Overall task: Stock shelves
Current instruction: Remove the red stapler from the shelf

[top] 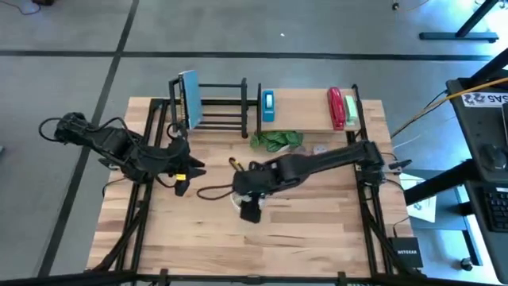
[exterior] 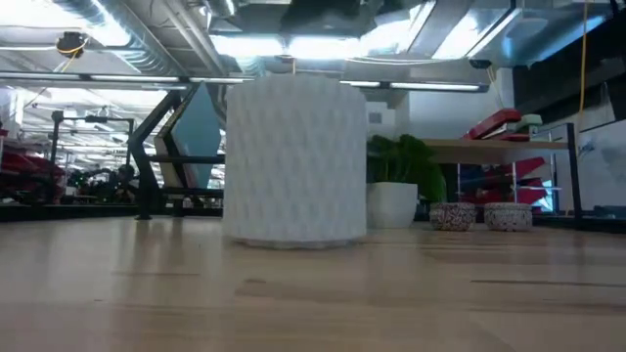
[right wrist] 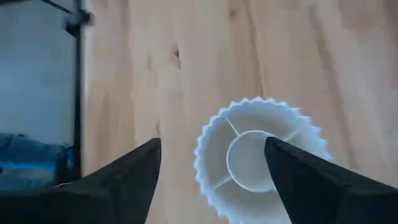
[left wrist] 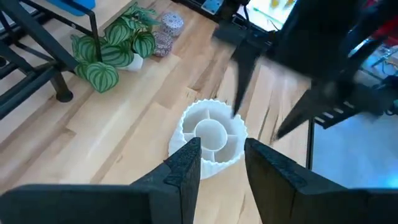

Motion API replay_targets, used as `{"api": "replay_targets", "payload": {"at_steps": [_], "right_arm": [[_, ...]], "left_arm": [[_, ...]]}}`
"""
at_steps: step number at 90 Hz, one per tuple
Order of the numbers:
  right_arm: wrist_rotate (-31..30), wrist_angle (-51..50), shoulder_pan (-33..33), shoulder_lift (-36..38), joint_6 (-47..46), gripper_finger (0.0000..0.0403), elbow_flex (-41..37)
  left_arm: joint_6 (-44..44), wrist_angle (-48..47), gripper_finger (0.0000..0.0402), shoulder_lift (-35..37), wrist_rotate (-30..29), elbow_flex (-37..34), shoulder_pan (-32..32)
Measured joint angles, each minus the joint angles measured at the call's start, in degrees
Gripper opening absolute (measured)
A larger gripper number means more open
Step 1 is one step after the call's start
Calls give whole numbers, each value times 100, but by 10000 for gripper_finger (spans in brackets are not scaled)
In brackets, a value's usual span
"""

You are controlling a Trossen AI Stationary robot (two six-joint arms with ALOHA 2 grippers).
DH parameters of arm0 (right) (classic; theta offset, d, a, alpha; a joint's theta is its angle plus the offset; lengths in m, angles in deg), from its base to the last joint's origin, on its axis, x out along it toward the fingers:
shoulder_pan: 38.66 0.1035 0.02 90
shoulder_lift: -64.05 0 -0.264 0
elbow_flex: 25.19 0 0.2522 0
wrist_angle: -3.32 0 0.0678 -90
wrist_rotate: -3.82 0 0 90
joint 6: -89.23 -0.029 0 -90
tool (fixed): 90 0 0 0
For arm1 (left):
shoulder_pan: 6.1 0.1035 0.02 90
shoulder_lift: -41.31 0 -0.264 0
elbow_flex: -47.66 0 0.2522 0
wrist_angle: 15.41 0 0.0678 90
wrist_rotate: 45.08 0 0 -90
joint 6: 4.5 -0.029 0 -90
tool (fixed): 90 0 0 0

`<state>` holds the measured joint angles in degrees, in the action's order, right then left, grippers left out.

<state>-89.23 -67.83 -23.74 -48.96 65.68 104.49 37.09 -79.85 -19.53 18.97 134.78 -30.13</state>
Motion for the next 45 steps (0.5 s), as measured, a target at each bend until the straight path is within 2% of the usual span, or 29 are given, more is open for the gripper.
{"api": "replay_targets", "payload": {"at_steps": [8,27,33,45], "right_arm": [[-664,-110,11,473,-70,262,0],[-3193,-417,-57,1352,-520,241,4],[-3718,-1051,-143,1571,-991,239,0],[-4526,-2910,-369,2022,-2600,253,0]], "left_arm": [[0,-2,107,0,-1,0,0],[-1,3,107,0,-219,-2,1],[13,9,107,0,-328,-2,7],[179,2,107,0,-472,-2,7]]}}
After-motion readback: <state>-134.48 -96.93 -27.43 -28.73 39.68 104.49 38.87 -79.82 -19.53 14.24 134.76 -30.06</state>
